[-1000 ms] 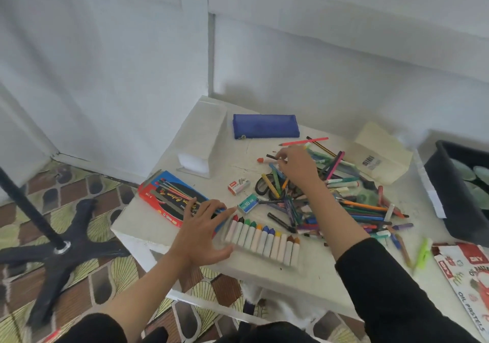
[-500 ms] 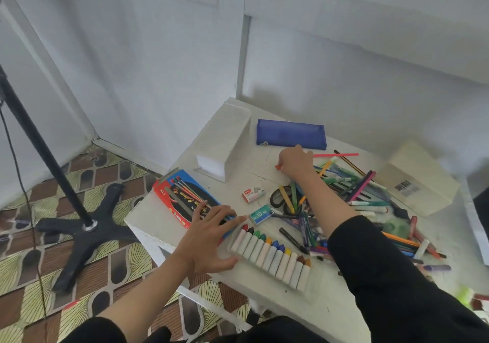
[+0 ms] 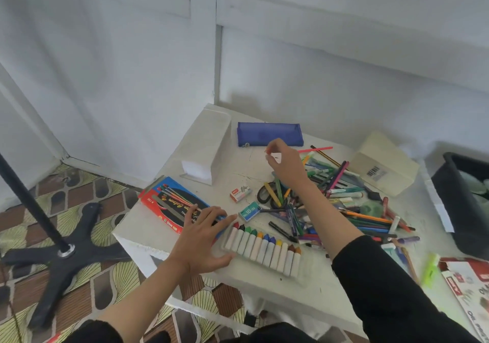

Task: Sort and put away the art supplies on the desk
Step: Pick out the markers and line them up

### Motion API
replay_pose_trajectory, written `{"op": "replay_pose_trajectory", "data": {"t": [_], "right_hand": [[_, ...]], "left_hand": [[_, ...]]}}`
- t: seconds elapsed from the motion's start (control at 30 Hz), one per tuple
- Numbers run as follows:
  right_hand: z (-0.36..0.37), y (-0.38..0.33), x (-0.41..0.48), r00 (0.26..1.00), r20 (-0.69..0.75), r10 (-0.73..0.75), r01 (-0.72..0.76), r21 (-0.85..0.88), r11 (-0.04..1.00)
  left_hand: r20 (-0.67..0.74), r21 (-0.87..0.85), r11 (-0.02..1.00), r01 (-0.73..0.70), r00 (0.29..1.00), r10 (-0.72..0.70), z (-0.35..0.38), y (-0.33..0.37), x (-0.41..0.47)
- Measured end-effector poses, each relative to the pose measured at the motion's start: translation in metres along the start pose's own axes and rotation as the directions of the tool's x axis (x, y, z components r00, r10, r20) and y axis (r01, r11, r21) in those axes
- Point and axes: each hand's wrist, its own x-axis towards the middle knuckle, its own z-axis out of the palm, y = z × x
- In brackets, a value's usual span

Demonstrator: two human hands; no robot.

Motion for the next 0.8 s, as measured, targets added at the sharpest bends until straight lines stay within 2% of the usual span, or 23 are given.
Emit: {"op": "replay_pose_trajectory", "data": {"t": [0.23,0.3,0.43,0.6,0.8], "right_hand": [[-0.023,-0.012,-0.049,0.977,-0.12,0.176,-0.167,0.083,0.982],[-0.027,-0.015,-0.069,0.971,-0.116,0.208,-0.198,0.093,0.976],[-0.031,-0.017,-0.114,0.925,-0.141,0.352,-0.334,0.132,0.933],[-0.032,-0.018,-0.164,0.879,-0.178,0.442,-0.425,0.127,0.896],[-0.038,-0.029,-0.206,0.833,-0.266,0.485,-0.465,0.136,0.875]], "left_hand": [[-0.02,0.035,0.999,-0.03,0.999,0.031,0.001,-0.002,0.001],[-0.012,0.04,0.999,-0.03,0.999,0.03,0.002,-0.003,0.001],[-0.018,0.056,0.998,-0.033,0.999,0.034,0.002,-0.004,0.002],[-0.036,0.076,0.996,-0.041,0.998,0.044,0.003,-0.004,0.002],[-0.03,0.09,0.995,-0.049,0.998,0.052,0.005,-0.006,0.003]]}}
